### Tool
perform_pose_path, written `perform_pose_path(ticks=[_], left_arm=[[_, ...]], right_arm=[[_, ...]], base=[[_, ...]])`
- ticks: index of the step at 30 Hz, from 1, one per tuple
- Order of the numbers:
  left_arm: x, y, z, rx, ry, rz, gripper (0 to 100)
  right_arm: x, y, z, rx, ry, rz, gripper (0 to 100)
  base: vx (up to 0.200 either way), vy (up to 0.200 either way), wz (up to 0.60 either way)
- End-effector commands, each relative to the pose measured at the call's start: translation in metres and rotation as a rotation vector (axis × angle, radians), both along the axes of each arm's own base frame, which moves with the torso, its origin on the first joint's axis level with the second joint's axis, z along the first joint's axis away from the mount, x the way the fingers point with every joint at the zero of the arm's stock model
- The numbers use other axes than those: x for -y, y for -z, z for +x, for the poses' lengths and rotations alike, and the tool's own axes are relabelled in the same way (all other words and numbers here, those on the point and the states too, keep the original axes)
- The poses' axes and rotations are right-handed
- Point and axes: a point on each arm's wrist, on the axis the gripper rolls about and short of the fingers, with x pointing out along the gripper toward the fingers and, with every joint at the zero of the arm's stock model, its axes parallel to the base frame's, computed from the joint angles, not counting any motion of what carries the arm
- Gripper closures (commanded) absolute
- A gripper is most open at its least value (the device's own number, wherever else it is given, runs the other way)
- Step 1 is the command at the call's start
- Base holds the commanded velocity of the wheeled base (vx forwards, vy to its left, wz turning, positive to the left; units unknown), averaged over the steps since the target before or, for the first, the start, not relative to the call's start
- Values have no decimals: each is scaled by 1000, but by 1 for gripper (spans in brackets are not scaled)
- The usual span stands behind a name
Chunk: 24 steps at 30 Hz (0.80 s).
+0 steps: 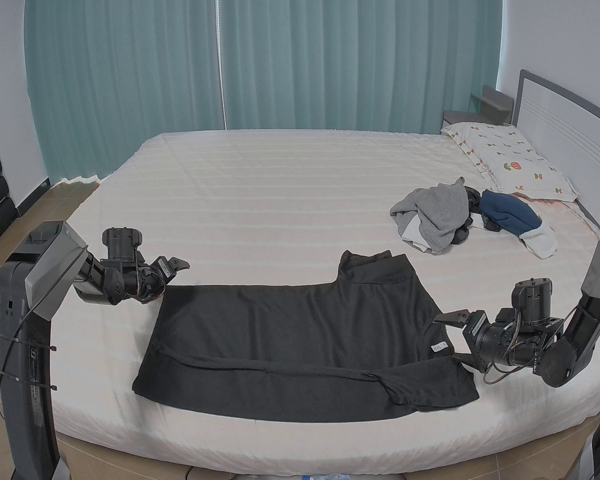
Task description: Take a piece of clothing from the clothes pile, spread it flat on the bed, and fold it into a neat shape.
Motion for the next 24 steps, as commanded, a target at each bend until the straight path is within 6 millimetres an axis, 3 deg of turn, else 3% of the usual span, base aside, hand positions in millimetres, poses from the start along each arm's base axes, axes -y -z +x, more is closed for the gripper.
perform_pose_path(ticks=[1,7,8,15,18,24], left_arm=[[4,15,1,-24,0,3,0],[5,19,1,-30,-11,14,0],[5,19,1,-30,-13,15,100],[3,12,0,-26,-76,29,100],[1,1,1,-11,-155,-1,100],[1,-14,-3,-2,-174,-37,100]], right_arm=[[0,1,0,-3,0,0,0],[3,-17,7,89,-10,-34,0],[3,-17,8,94,-11,-37,0],[-2,-11,52,137,-66,-131,0],[-3,-6,91,142,-87,-183,0],[-10,8,139,176,-119,-234,0]], base=[[0,0,0],[0,0,0],[0,0,0],[0,0,0],[0,0,0],[0,0,0]])
